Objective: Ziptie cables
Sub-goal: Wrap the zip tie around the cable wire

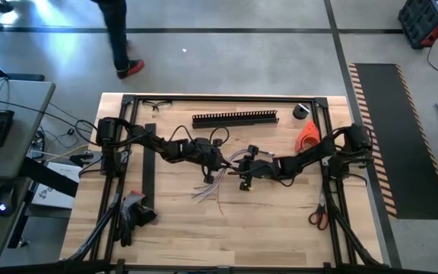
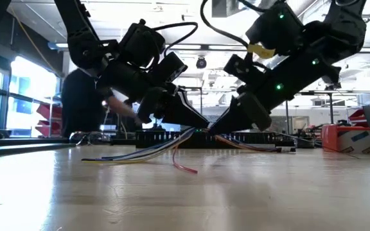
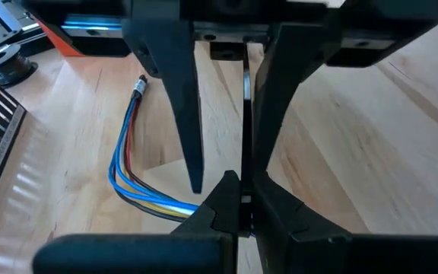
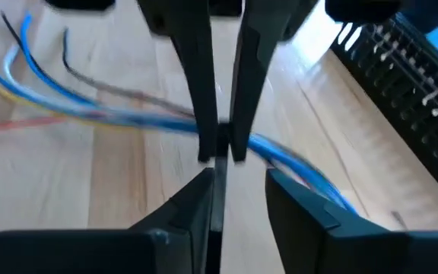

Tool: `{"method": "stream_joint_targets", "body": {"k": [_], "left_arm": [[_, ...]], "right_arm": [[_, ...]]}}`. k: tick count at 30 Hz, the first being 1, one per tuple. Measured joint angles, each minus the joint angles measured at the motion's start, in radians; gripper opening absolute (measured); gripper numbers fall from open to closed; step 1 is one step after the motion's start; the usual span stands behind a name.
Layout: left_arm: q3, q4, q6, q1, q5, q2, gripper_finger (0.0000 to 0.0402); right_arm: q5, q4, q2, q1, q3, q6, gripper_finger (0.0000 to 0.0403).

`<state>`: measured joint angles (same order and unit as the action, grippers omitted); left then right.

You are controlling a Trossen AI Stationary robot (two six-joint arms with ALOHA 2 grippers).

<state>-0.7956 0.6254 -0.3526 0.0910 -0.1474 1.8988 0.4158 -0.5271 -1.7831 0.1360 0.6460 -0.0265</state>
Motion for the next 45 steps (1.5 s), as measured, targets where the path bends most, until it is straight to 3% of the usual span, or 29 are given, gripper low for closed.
{"method": "stream_joint_targets", "body": {"k": [8, 45], "left_arm": [[0.000, 0.000, 0.000, 0.000, -0.001, 0.000, 0.0003], [-0.001, -0.008, 0.000, 0.000, 0.006, -0.001, 0.0003]], "right_arm": [[-0.002, -0.034, -0.004, 0.005, 0.000, -0.025, 0.0085], [0.100, -0.013, 0.006, 0.057, 0.000, 0.000, 0.0084]]}}
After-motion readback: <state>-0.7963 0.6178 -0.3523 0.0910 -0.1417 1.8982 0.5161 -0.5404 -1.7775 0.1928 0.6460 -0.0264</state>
